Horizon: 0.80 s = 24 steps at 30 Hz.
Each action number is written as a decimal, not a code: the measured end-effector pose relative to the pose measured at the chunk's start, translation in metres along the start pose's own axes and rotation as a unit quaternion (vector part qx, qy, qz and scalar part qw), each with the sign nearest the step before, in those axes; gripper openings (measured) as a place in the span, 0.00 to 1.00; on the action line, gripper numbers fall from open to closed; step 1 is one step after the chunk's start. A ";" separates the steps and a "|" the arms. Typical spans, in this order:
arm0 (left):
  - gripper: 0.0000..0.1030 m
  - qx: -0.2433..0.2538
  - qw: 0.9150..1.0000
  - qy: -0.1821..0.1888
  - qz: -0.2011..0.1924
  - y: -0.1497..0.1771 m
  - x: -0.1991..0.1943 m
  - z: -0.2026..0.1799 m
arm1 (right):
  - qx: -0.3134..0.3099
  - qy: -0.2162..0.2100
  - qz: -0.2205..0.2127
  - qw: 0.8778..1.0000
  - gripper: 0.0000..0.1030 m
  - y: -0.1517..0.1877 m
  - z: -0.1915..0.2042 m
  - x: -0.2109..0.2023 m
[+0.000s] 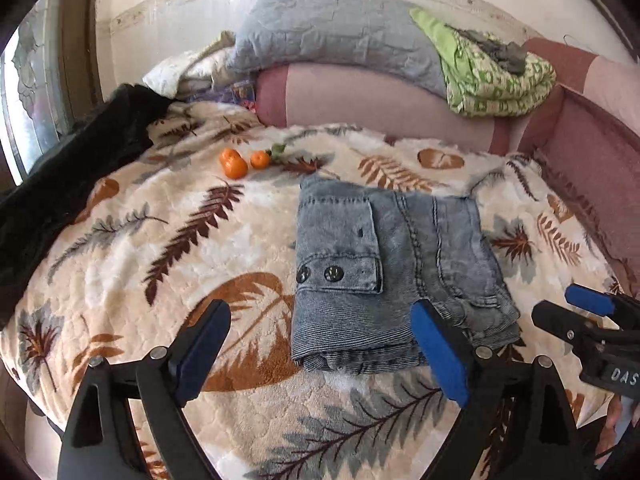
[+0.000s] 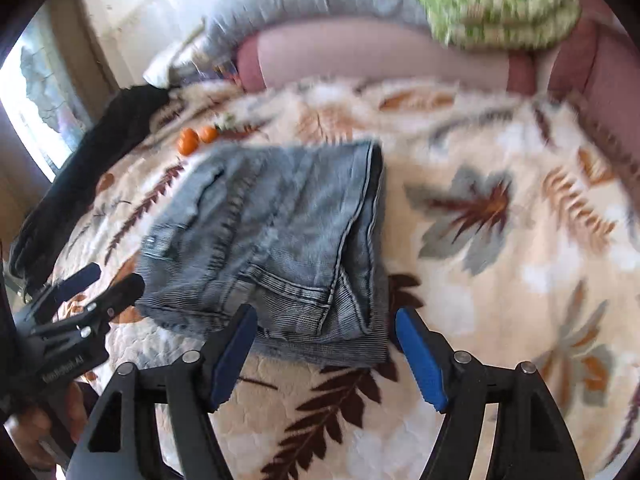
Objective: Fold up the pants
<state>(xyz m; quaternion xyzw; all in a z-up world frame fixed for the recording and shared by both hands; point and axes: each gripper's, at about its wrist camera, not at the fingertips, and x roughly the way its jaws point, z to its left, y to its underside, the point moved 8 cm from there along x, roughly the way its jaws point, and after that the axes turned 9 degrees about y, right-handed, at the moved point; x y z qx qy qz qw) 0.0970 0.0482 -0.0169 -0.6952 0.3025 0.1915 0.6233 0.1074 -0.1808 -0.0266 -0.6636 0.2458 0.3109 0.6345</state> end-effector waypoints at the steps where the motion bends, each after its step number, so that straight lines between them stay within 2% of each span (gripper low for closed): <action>1: 0.89 0.002 1.000 -0.005 -0.015 -0.002 -0.012 -0.004 | -0.001 0.001 -0.025 1.000 0.83 0.004 -0.002 -0.015; 3: 0.89 0.004 1.000 -0.002 -0.027 -0.002 -0.028 -0.009 | -0.006 0.009 -0.065 0.998 0.96 0.016 -0.006 -0.039; 5: 0.89 -0.001 1.000 0.009 -0.024 0.002 -0.038 -0.018 | -0.017 0.023 -0.092 0.995 1.00 0.028 -0.007 -0.051; 12: 0.89 -0.010 0.999 0.011 -0.029 0.020 -0.056 -0.037 | -0.018 0.029 -0.110 0.993 1.00 0.051 -0.016 -0.065; 16: 0.89 0.000 1.000 0.014 -0.021 0.024 -0.057 -0.049 | -0.020 0.027 -0.124 0.992 1.00 0.055 -0.018 -0.065; 22: 0.90 -0.001 1.000 0.023 -0.008 0.023 -0.052 -0.060 | -0.015 0.019 -0.120 0.993 1.00 0.057 -0.019 -0.060; 24: 0.96 0.001 1.000 0.025 -0.012 0.022 -0.051 -0.061 | -0.016 0.018 -0.120 0.992 1.00 0.057 -0.019 -0.060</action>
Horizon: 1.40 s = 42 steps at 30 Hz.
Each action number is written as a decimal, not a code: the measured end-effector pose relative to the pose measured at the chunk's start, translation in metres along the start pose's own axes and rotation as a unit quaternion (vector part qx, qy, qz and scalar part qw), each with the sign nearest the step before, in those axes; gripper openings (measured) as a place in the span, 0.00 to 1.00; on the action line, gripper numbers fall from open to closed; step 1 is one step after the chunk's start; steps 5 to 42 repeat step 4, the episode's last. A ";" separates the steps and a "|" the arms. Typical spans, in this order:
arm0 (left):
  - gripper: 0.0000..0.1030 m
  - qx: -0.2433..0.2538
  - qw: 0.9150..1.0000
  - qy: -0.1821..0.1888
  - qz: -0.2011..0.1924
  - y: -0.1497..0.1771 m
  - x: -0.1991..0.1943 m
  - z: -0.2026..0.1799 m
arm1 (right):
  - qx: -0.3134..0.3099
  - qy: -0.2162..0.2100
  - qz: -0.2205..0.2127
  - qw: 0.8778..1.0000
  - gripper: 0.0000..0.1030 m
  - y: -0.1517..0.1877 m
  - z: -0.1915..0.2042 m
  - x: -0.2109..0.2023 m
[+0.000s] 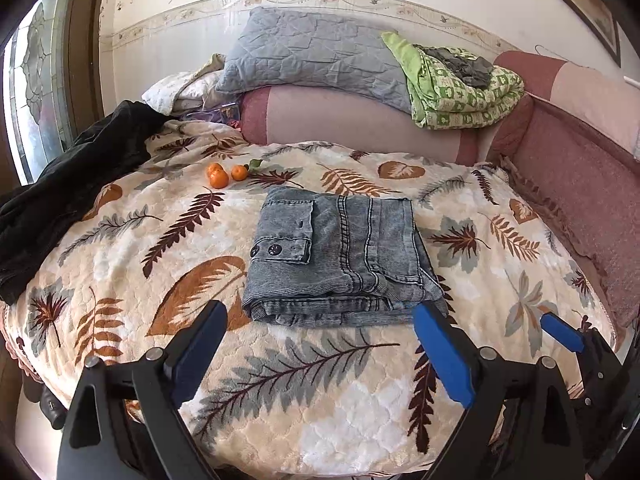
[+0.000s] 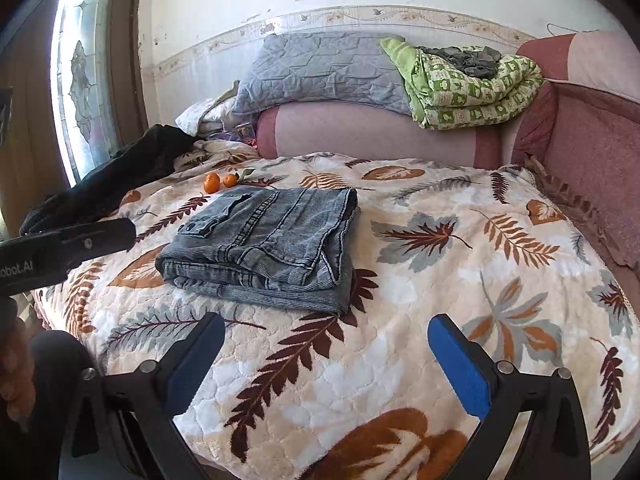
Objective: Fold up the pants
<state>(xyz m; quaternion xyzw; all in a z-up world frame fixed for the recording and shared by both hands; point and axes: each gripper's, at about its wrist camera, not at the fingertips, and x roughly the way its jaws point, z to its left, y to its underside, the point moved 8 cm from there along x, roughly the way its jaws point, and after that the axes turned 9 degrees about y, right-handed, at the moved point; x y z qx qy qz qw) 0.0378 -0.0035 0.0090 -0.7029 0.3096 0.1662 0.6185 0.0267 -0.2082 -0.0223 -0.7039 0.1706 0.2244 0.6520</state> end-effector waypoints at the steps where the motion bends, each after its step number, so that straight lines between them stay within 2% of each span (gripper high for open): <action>1: 0.97 0.002 1.000 0.001 -0.003 -0.001 0.000 -0.001 | 0.001 0.000 0.001 1.000 1.00 0.000 0.000 0.000; 42: 0.97 0.011 1.000 0.001 0.000 -0.004 0.004 -0.004 | 0.004 0.002 0.006 1.000 1.00 0.002 -0.002 0.002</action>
